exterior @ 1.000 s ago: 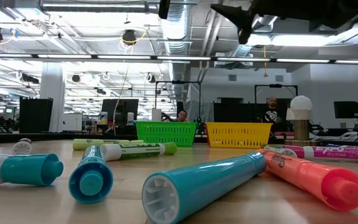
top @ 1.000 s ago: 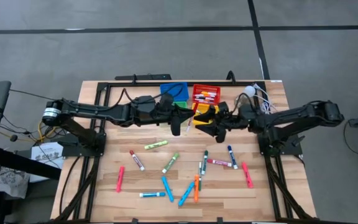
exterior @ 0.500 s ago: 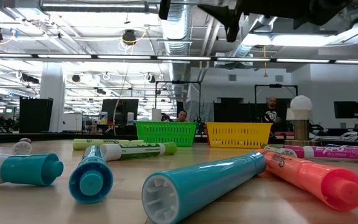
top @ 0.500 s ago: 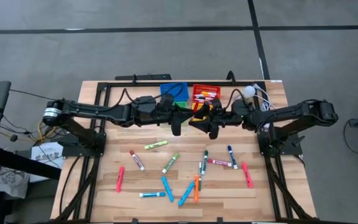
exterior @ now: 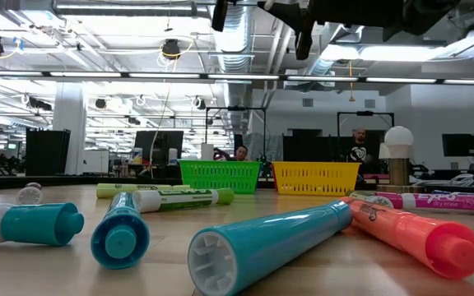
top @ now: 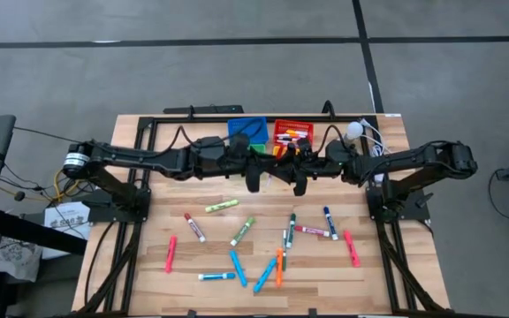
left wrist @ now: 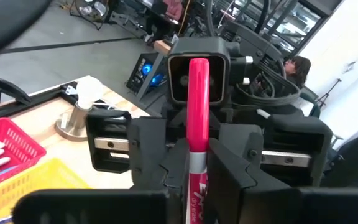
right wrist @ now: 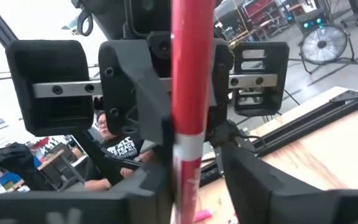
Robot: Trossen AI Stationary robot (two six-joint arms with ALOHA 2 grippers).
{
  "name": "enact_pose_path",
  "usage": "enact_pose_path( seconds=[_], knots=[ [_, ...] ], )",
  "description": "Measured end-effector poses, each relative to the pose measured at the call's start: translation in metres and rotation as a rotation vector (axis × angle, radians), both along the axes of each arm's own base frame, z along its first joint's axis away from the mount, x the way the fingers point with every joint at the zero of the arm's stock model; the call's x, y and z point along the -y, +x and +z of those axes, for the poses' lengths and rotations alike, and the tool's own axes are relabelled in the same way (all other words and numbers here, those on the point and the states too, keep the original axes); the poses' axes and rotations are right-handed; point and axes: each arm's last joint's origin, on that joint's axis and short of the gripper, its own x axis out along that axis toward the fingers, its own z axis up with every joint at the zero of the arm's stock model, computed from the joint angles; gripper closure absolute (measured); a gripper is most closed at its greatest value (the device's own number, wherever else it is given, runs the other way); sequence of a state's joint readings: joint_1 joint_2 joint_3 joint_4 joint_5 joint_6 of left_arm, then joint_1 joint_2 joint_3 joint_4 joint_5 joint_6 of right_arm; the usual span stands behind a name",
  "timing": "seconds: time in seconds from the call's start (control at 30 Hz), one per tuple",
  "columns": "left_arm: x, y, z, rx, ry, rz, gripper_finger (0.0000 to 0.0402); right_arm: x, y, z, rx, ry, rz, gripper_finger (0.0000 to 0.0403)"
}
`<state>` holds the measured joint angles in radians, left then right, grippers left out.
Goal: Pick & Place Markers
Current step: Put the red marker into the yellow bin
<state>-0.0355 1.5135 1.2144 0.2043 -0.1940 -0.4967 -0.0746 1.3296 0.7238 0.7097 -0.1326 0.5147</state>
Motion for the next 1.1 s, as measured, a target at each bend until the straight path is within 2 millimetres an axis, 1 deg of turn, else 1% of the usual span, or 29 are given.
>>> enact_pose_path(
  seconds=[0.13,0.37,0.53,0.67,0.73,0.9,1.1],
  knots=[
    [-0.0037,0.0001,0.0001,0.001,0.001,0.01,0.0356,0.0,0.0,-0.0001,-0.001,0.0,-0.001,0.0328],
    [-0.0044,0.0001,0.0002,0.001,0.006,0.012,0.0356,0.0,0.0,-0.0001,-0.001,-0.001,-0.001,0.038],
    [-0.0043,0.0001,0.0002,0.001,0.006,0.011,0.0351,0.0002,0.0,-0.0003,-0.001,-0.015,-0.003,0.0381],
    [-0.0046,0.0001,0.0002,0.001,0.005,0.013,0.035,0.0026,-0.0002,-0.0005,-0.004,-0.004,-0.01,0.0372],
    [-0.0047,0.0002,0.0001,0.0,0.009,0.016,0.0346,0.0037,-0.0002,-0.0006,-0.005,-0.002,-0.013,0.0375],
    [-0.0049,0.0001,0.0001,-0.005,0.038,0.028,0.0311,0.0056,-0.0004,-0.001,-0.008,-0.001,-0.022,0.0381],
    [-0.0047,-0.0005,0.0004,-0.015,0.081,0.022,0.0242,0.0083,-0.0006,-0.0021,-0.019,0.003,-0.033,0.0379]
  ],
)
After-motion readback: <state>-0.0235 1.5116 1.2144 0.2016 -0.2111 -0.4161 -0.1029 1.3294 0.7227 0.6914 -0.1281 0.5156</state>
